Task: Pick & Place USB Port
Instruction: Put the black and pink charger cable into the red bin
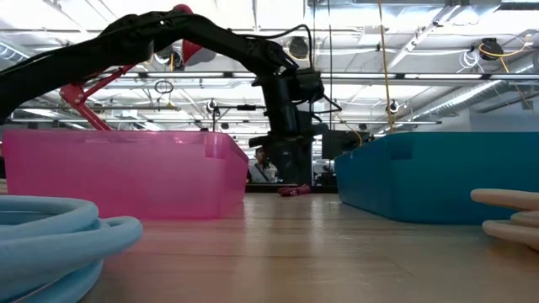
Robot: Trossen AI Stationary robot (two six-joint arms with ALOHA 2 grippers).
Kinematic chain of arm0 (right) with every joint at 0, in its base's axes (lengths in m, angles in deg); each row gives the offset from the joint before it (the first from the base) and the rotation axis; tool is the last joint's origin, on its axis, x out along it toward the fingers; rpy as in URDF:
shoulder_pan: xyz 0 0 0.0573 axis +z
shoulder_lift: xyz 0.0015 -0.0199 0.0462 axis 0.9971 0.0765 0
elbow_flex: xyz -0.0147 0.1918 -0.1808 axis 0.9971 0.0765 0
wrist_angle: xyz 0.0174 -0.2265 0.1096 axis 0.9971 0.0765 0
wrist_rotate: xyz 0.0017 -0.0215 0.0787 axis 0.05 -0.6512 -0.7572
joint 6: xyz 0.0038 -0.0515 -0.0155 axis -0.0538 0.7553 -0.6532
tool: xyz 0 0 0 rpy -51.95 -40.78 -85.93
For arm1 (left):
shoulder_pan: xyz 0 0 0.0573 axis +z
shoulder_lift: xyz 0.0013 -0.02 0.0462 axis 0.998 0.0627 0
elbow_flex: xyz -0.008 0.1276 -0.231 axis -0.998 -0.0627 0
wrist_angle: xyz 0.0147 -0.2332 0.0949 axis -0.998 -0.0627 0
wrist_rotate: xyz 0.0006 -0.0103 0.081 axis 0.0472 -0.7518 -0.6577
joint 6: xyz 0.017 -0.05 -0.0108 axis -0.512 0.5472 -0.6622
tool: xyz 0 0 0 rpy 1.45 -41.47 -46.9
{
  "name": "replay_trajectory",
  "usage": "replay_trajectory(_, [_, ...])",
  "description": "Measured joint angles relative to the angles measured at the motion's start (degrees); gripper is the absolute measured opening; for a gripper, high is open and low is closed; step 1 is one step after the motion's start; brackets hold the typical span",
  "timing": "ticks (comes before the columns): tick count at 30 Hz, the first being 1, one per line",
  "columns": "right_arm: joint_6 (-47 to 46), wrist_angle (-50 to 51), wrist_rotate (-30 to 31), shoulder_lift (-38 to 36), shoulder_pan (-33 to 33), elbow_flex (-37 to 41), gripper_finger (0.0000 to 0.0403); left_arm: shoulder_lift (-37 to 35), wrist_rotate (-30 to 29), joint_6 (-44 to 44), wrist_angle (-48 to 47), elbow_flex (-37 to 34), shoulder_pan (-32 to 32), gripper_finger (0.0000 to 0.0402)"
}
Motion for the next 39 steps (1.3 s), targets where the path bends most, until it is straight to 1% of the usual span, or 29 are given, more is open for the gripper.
replay_trajectory(10, [0.6,1.1,0.0,0.0,1.3,0.0,0.0164,0.3,-2.4,2.0,-0.8,0.0,-0.8,0.0223])
replay_trajectory(17, [1.7,1.1,0.1,0.0,1.5,0.0,0.0164,0.7,-5.5,1.0,-3.5,0.0,-2.8,0.0223])
replay_trajectory(22, [2.5,0.8,0.0,0.0,2.1,0.0,0.0164,1.1,-5.7,2.4,-3.8,0.0,-3.7,0.0223])
replay_trajectory(25, [2.6,0.7,0.1,0.0,2.7,0.0,0.0164,1.1,-5.0,3.0,-3.8,0.0,-4.0,0.0223])
replay_trajectory(32, [3.0,0.8,0.1,-0.6,3.4,0.0,0.0164,1.1,1.7,8.7,-3.8,0.0,-3.1,0.0223])
replay_trajectory(36, [3.9,0.7,0.3,-1.6,3.4,0.0,0.0164,1.1,3.3,8.8,-3.9,0.0,-2.2,0.0223])
replay_trajectory(39, [4.4,0.7,0.4,-1.8,3.4,0.0,0.0164,1.1,3.2,6.6,-4.2,0.0,-2.4,0.0223])
